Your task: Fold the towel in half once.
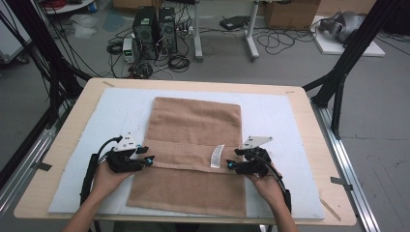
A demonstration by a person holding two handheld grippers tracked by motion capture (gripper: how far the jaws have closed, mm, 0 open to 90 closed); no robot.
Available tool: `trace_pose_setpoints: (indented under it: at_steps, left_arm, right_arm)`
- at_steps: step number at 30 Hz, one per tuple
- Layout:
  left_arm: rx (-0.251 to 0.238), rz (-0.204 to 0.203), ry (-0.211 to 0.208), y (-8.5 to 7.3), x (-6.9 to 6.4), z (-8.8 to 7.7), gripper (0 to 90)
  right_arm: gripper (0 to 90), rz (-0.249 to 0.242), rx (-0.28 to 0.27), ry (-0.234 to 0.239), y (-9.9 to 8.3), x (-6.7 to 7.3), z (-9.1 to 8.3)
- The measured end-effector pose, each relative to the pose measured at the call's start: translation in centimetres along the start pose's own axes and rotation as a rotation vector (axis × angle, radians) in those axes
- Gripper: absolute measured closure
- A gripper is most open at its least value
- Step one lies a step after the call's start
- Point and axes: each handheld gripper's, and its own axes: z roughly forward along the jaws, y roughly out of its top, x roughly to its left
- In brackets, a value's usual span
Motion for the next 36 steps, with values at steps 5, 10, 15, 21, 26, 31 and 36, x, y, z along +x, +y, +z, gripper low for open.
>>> trace_pose_setpoints:
  at_steps: [5,10,15,21,26,31,36]
  left_arm:
    - [0.042,-0.007,-0.014,-0.2,0.1,0.8,64.1]
    - [0.051,0.015,0.003,-0.1,-0.3,1.0,70.8]
    - [0.054,0.037,0.015,0.1,-0.7,1.3,83.1]
    - [0.047,0.017,0.017,0.3,-0.6,1.0,86.1]
    - [-0.009,-0.021,-0.003,0.6,-0.3,-0.1,86.5]
    - [-0.044,-0.024,-0.013,1.3,-0.2,-1.2,86.6]
    - [-0.075,-0.022,-0.014,2.0,-0.3,-2.4,86.6]
  right_arm:
    - [59.4,-0.018,0.022,0.025,-0.4,0.0,0.4]
    - [70.1,-0.013,0.022,0.024,-0.4,-0.2,0.6]
    - [82.2,-0.001,0.025,0.034,-0.3,-0.3,0.7]
    - [85.6,-0.012,0.036,0.034,0.1,-0.3,0.6]
    - [85.9,-0.022,0.007,0.040,0.7,-0.3,-0.5]
    - [86.0,-0.033,-0.045,0.040,1.8,-0.4,-2.4]
    - [85.9,-0.057,-0.065,0.050,2.7,0.1,-3.9]
